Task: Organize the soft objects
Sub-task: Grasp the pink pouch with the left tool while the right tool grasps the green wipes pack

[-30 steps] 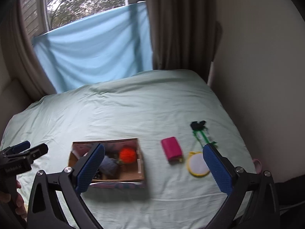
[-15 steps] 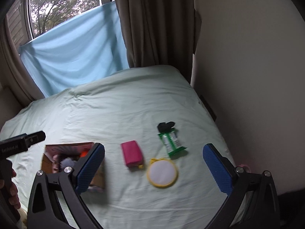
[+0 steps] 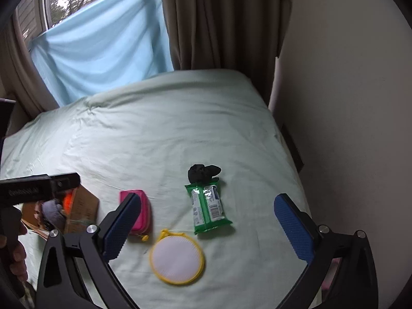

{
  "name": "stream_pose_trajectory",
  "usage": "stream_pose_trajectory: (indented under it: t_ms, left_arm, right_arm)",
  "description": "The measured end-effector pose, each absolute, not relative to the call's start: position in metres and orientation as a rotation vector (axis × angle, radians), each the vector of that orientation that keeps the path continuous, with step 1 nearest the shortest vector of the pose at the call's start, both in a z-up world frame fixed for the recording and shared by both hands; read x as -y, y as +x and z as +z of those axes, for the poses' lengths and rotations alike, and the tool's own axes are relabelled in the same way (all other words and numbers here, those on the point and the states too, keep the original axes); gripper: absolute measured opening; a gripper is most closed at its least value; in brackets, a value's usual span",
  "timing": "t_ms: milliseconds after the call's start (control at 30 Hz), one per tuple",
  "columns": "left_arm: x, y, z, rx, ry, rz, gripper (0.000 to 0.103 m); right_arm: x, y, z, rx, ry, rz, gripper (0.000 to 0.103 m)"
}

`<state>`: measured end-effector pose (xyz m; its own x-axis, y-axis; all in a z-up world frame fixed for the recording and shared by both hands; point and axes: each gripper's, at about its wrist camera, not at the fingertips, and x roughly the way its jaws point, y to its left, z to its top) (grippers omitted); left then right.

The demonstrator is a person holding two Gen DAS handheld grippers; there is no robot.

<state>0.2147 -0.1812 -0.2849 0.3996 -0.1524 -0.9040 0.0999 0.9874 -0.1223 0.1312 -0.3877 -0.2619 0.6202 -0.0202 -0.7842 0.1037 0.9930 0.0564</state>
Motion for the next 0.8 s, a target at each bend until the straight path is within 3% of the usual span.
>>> stream_pose_trajectory:
  t_ms: [300, 500, 600, 733, 800]
  left_arm:
    - [0.209, 0.236, -0.383, -1.182, -0.033, -0.134, 0.103]
    - [0.221, 0.246, -0.441, -1.215, -0.019, -0.102, 0.101]
    - [0.226, 0.249, -0.454, -1.212, 0.008, -0.093, 0.094]
    - [0.226, 0.256, -0.469, -1.24, -0.003, -0.094, 0.073]
    - [0.221, 0.261, -0.479, -1.278, -0.049, -0.099, 0.072]
  right_arm:
    - [0.397, 0.18, -0.345, -0.941, 0.044, -0.017, 0.103]
    - [0.39, 0.202, -0.401, -0.998, -0.006, 0.015, 0.095]
    - [0.386, 0.21, -0.424, -1.027, -0.029, 0.016, 0.091]
    - [0.382, 0.219, -0.449, -1.072, -0.028, 0.032, 0.075]
    - [0.381, 0.221, -0.456, -1.088, -0.029, 0.035, 0.066]
